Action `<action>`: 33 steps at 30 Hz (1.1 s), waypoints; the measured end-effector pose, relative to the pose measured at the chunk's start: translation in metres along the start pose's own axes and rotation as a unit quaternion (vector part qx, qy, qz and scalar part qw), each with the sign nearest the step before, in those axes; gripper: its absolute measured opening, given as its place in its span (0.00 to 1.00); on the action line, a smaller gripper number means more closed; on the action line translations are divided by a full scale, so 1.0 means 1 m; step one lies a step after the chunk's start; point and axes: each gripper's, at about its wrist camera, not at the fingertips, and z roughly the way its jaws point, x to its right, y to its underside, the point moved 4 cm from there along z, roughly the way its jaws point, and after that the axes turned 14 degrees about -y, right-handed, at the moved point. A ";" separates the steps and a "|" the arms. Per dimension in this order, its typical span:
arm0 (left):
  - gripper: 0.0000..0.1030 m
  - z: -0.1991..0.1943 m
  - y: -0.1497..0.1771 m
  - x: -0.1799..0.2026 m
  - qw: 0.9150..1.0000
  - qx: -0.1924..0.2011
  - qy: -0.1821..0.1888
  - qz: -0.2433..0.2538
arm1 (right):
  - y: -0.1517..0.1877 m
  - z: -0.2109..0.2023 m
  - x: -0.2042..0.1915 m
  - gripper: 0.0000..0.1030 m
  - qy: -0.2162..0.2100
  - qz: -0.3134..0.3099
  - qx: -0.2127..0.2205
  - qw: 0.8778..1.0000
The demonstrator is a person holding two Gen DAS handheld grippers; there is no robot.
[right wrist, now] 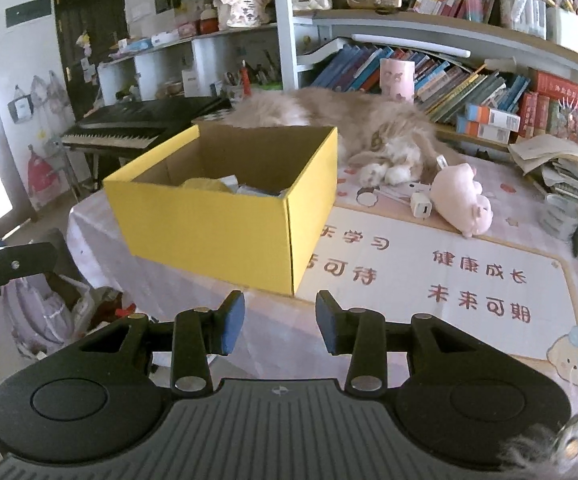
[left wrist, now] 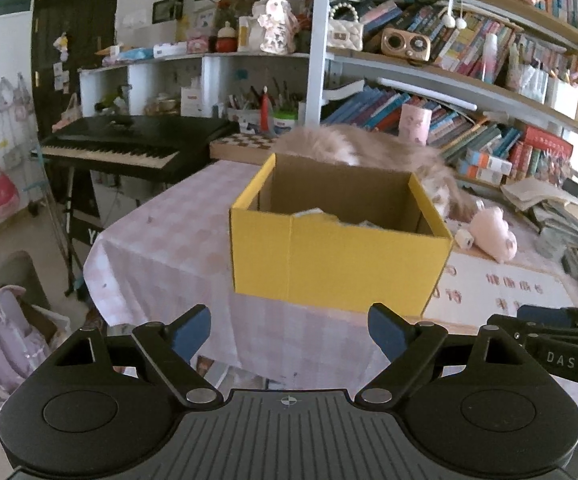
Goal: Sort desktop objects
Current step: 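Withdraw both open tools from the box and move back toward the pink plush pig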
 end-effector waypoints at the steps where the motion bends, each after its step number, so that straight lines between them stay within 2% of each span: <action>1: 0.86 -0.001 0.003 0.001 1.000 -0.002 0.000 0.002 | 0.003 -0.002 -0.002 0.37 0.003 -0.004 0.000 1.000; 12: 0.86 -0.006 0.030 0.015 0.999 -0.032 0.021 0.003 | 0.025 -0.015 -0.006 0.44 0.026 -0.008 -0.010 1.000; 18: 0.90 -0.008 0.039 0.036 0.998 -0.040 0.040 0.026 | 0.035 -0.021 -0.001 0.48 0.038 -0.004 -0.012 0.999; 25: 0.90 -0.006 0.034 0.057 0.997 -0.035 0.051 0.038 | 0.041 -0.029 0.018 0.54 0.054 0.005 -0.017 0.998; 33: 0.90 -0.002 0.029 0.101 0.995 -0.037 0.072 0.063 | 0.044 -0.037 0.053 0.56 0.069 0.018 -0.027 0.997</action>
